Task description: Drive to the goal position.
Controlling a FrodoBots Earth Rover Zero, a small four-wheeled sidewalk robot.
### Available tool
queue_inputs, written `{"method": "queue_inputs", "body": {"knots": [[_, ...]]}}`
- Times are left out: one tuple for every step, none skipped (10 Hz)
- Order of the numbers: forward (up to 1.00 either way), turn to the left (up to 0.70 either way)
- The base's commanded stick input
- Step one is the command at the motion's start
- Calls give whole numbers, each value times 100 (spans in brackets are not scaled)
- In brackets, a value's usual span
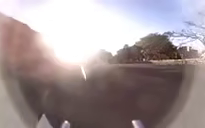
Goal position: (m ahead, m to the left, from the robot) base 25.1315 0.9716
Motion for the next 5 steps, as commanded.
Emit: {"method": "queue_inputs", "body": {"knots": [[50, 0], [50, 0], [50, 0], [50, 0], [50, 0]]}}
